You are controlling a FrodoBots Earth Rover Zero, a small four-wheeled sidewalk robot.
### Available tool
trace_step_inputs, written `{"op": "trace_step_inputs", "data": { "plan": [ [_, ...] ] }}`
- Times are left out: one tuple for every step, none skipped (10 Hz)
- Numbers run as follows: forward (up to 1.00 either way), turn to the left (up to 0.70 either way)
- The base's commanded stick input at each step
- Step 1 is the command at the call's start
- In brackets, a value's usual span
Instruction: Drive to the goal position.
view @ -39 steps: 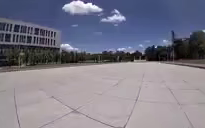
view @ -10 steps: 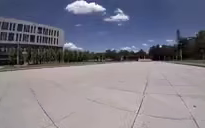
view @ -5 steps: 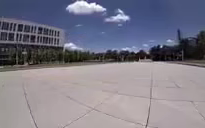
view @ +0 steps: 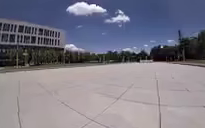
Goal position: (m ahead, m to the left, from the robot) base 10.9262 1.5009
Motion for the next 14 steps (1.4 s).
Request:
{"op": "trace_step_inputs", "data": {
  "plan": [
    [0.5,0.0],
    [0.5,0.0],
    [0.5,0.0],
    [0.5,0.0],
    [0.5,0.0],
    [0.5,0.0],
    [0.5,0.0],
    [0.5,0.0],
    [0.5,0.0],
    [0.5,0.0],
    [0.5,0.0],
    [0.5,0.0],
    [0.5,0.0],
    [0.5,0.0]
  ]
}}
